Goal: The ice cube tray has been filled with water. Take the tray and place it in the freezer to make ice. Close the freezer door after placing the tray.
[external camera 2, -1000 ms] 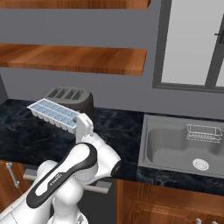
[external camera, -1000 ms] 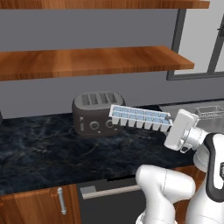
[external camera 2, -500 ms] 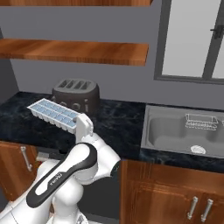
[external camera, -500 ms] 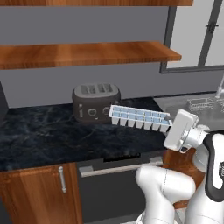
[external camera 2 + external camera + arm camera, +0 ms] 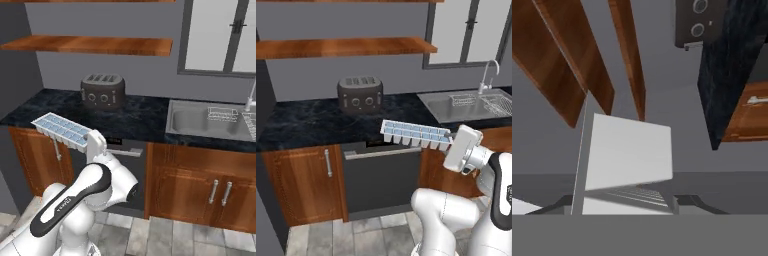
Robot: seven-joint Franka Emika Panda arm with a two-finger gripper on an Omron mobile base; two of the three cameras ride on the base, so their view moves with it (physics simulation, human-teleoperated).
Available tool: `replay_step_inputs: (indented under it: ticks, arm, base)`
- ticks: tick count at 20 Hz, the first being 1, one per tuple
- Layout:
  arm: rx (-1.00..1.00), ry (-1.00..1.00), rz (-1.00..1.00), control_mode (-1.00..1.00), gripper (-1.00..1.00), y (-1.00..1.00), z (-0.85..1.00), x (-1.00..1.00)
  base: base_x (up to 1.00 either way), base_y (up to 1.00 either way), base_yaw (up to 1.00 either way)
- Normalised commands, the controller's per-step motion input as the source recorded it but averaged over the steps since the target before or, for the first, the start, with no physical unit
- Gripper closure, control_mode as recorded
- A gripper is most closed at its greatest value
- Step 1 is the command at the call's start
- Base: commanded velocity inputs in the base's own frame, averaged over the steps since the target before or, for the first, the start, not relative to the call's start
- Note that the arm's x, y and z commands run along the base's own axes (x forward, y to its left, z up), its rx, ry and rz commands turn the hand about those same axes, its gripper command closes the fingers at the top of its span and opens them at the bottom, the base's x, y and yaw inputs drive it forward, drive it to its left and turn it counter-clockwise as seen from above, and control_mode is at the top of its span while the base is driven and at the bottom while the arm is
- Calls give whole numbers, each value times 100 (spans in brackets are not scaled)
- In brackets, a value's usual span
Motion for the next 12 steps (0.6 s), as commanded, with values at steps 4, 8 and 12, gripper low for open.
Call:
replay_step_inputs:
  ticks: [4, 8, 12]
  arm:
    - [0, 0, 0, 100, 100, 0, 0, 0]
    - [0, 0, 0, 100, 100, 0, 0, 0]
    - [0, 0, 0, 100, 100, 0, 0, 0]
  base:
    - [-90, -6, -19]
    - [-65, -15, -38]
    - [-43, -17, -47]
